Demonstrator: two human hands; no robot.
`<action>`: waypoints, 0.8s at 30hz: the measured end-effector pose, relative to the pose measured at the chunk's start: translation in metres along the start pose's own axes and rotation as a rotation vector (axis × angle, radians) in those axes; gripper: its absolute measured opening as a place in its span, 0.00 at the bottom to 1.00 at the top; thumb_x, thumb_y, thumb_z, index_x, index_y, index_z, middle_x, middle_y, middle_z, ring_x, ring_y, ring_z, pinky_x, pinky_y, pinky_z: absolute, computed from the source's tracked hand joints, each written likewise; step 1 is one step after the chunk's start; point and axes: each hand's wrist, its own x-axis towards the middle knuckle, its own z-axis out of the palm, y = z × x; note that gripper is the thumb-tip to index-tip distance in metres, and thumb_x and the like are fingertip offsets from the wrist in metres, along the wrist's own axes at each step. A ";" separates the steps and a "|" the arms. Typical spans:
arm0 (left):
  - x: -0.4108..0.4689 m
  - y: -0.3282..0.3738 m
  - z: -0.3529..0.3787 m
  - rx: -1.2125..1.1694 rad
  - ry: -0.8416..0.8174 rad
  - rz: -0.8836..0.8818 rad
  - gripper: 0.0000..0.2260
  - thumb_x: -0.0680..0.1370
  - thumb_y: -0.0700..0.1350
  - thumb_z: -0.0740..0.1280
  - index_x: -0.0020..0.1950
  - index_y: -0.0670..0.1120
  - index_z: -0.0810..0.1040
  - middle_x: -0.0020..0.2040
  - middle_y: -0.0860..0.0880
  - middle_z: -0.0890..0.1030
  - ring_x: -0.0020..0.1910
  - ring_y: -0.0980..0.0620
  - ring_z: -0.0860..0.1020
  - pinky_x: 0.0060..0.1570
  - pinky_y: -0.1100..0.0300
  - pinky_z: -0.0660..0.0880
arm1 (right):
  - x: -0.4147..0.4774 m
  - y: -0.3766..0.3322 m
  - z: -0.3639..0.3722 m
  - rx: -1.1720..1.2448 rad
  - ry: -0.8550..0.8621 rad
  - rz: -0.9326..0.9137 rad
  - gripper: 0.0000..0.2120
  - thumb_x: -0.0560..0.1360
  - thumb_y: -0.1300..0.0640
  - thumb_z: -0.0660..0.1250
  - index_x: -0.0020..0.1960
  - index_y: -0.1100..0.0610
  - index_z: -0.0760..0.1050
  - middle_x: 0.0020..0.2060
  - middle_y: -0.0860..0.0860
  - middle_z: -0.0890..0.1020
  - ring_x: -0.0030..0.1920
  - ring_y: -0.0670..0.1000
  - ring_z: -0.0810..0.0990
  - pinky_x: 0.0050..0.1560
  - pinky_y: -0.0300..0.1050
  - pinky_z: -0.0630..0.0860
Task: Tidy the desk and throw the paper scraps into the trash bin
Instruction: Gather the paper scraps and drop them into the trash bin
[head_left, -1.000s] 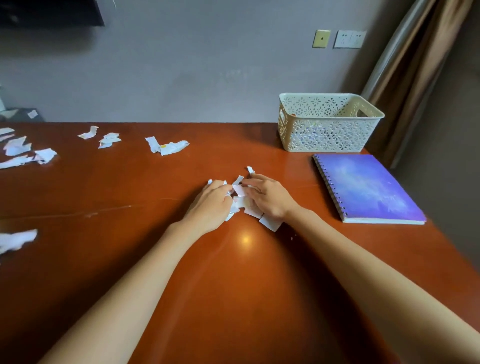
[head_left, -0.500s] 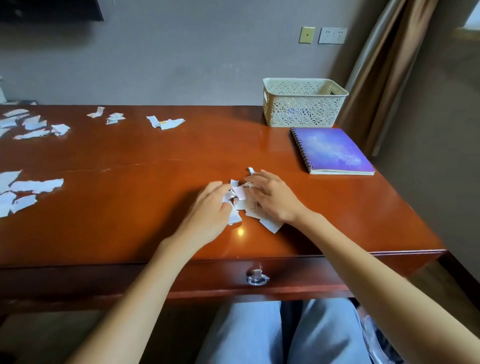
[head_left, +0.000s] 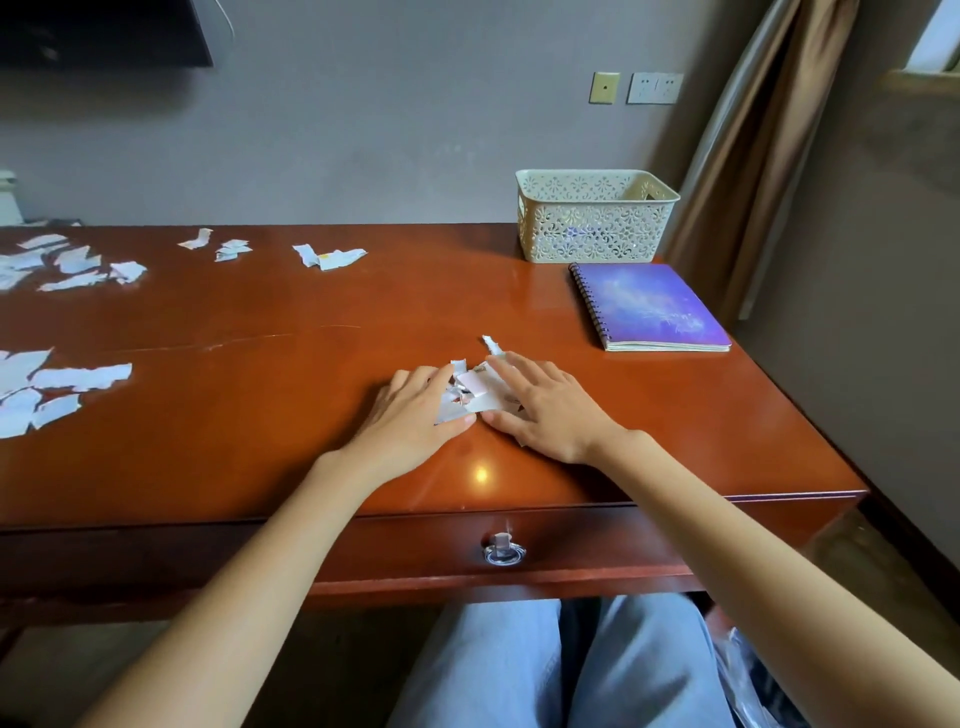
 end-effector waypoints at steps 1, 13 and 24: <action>0.003 -0.001 0.003 0.021 0.017 -0.023 0.24 0.79 0.53 0.59 0.74 0.50 0.59 0.70 0.50 0.65 0.68 0.48 0.63 0.67 0.56 0.60 | 0.003 -0.001 0.000 -0.035 0.029 -0.009 0.28 0.78 0.42 0.55 0.75 0.50 0.56 0.74 0.51 0.61 0.71 0.56 0.62 0.69 0.49 0.59; 0.030 0.017 0.013 0.106 0.136 -0.076 0.17 0.80 0.40 0.59 0.68 0.46 0.66 0.62 0.45 0.69 0.62 0.45 0.70 0.57 0.54 0.70 | 0.020 -0.007 -0.005 -0.100 0.171 0.005 0.14 0.80 0.54 0.56 0.59 0.63 0.71 0.55 0.59 0.73 0.48 0.64 0.77 0.40 0.50 0.69; 0.046 0.014 0.011 0.142 0.211 -0.114 0.10 0.79 0.33 0.58 0.57 0.42 0.70 0.54 0.43 0.75 0.50 0.42 0.79 0.45 0.53 0.76 | 0.024 0.011 -0.006 0.216 0.391 0.186 0.08 0.77 0.59 0.61 0.51 0.63 0.76 0.48 0.59 0.81 0.47 0.63 0.79 0.44 0.52 0.75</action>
